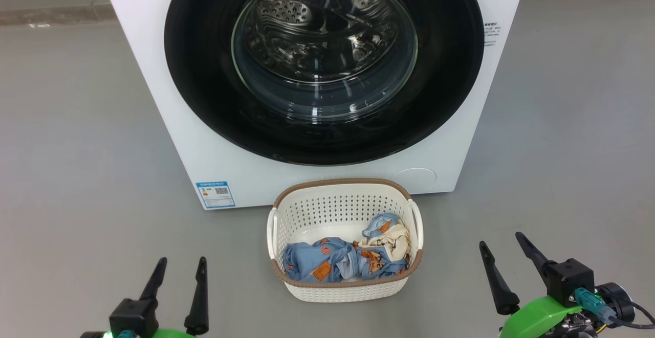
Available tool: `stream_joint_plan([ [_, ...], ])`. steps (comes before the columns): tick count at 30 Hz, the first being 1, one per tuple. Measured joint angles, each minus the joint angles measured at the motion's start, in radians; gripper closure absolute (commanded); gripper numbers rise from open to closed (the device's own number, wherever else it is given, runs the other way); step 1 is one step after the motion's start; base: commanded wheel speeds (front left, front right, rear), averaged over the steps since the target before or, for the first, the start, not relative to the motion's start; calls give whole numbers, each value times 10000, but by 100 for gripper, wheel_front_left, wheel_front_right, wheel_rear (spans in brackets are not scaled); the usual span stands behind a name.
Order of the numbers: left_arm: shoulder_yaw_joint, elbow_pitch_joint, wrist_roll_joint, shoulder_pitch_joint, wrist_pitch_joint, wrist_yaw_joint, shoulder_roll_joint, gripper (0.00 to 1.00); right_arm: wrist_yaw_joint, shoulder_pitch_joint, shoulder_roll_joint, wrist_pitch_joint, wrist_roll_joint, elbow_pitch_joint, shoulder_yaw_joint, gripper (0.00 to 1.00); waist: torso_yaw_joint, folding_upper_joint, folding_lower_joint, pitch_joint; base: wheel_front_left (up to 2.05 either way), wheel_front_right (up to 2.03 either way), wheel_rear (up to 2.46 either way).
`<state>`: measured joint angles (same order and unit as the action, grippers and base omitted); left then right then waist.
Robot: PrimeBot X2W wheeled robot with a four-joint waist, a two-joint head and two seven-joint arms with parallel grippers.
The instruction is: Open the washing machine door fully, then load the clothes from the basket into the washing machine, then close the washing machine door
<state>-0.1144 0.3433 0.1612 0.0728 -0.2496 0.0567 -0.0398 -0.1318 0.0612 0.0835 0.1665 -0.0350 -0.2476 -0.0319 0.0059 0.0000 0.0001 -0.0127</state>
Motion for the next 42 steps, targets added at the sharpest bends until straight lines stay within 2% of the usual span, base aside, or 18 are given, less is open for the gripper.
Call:
stream_joint_plan([
  [25,-88,146,59,32,0,-276,-144,0,0,1,-17,29,-121,0,-19,0,9,0,0,-3,4,4,-8],
  [33,-125,138,58,132,0,-360,-192,0,0,1,-31,27,-125,12,-13,0,11,0,0,23,66,66,-132],
  [42,-159,115,59,132,0,-433,-221,0,0,1,-31,27,-196,58,-13,0,1,0,0,69,118,118,-236],
])
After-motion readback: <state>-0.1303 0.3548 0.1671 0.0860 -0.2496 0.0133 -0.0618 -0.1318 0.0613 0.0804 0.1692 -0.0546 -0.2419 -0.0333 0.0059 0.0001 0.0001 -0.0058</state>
